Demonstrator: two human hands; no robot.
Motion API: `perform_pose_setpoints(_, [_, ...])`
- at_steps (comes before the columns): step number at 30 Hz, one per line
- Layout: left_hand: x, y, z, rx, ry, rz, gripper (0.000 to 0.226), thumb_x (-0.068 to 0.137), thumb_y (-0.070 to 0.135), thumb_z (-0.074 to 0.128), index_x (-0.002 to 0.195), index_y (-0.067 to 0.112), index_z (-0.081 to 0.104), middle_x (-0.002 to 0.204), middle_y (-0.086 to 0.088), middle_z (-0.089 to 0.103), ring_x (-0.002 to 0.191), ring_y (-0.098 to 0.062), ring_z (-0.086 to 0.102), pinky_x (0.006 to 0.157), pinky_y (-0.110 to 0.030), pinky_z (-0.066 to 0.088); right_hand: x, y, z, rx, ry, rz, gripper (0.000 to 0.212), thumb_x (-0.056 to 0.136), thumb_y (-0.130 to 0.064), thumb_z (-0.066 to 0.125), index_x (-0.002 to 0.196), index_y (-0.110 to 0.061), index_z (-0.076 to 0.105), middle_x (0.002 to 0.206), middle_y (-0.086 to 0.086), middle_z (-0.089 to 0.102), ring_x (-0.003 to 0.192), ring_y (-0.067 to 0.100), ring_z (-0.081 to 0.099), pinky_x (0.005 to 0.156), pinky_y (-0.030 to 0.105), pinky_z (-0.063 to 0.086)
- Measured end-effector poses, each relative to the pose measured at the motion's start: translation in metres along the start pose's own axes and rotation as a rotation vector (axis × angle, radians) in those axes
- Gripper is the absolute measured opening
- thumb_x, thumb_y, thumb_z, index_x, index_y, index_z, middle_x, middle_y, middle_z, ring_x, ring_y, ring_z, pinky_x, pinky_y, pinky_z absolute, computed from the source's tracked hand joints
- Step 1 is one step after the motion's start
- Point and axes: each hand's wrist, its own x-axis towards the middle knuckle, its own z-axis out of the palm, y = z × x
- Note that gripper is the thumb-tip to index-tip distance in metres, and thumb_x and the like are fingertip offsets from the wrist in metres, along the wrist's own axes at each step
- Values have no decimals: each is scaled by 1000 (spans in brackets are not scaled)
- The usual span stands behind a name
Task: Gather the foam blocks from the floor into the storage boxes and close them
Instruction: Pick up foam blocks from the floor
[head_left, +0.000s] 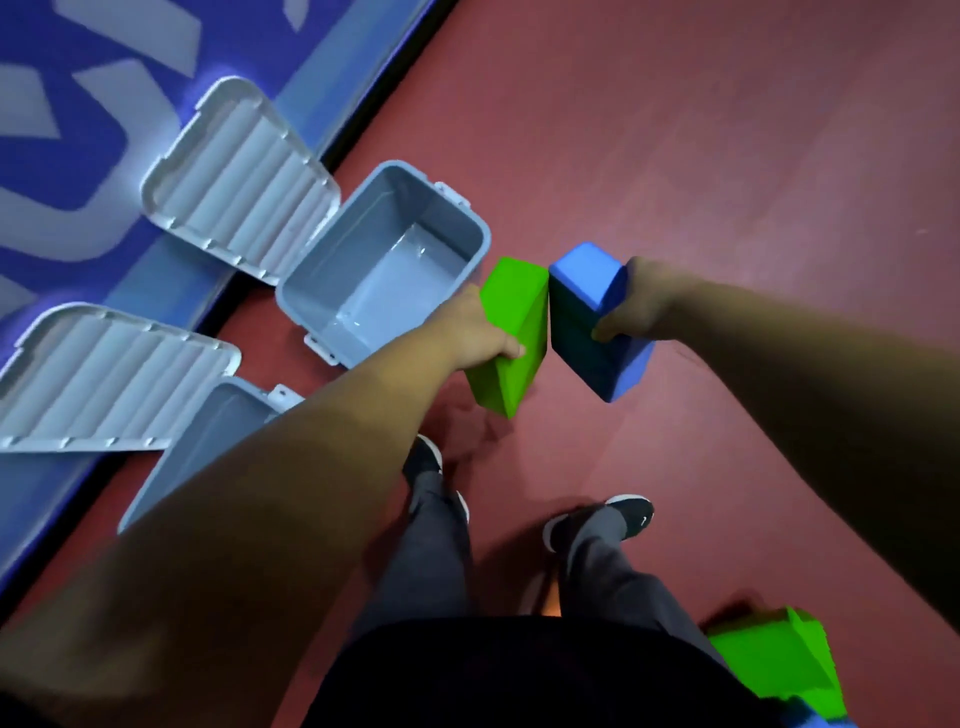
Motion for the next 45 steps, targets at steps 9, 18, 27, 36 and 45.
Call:
perform_pose_setpoints(9, [-12, -192, -127, -253, 205, -242, 99, 50, 58, 90, 131, 14, 52, 120, 1, 65, 105, -22, 63, 88, -35, 54, 5, -260, 52, -316, 3, -273, 84, 69, -51, 86, 131, -8, 49, 110, 10, 59, 93, 32, 58, 74, 37, 47])
perform_pose_setpoints(18, [-24, -298, -190, -472, 282, -273, 97, 44, 61, 84, 128, 19, 59, 118, 0, 71, 102, -21, 70, 86, -34, 57, 7, -399, 82, -477, -23, -373, 90, 70, -53, 86, 135, -5, 47, 122, 15, 61, 93, 31, 52, 77, 37, 45])
perform_pose_setpoints(27, [-1, -309, -198, -554, 316, -311, 94, 60, 56, 89, 134, 14, 49, 128, -3, 65, 112, -25, 65, 93, -37, 54, 35, -435, 72, -534, -34, -383, 92, 66, -57, 87, 132, -8, 46, 121, 13, 59, 95, 32, 55, 78, 39, 50])
perform_pose_setpoints(36, [49, -290, -188, -615, 327, -465, 78, 74, 54, 87, 129, 14, 48, 122, -1, 65, 106, -23, 65, 98, -41, 54, 133, -429, 55, -558, -128, -417, 92, 73, -58, 84, 137, -3, 46, 111, 15, 59, 93, 35, 57, 78, 40, 51])
perform_pose_setpoints(45, [142, -246, -196, -625, 345, -604, 93, 53, 66, 84, 128, 18, 59, 114, 1, 72, 98, -21, 71, 92, -39, 58, 244, -407, 6, -595, -186, -389, 105, 71, -63, 82, 146, -5, 36, 101, 9, 54, 89, 35, 56, 73, 41, 48])
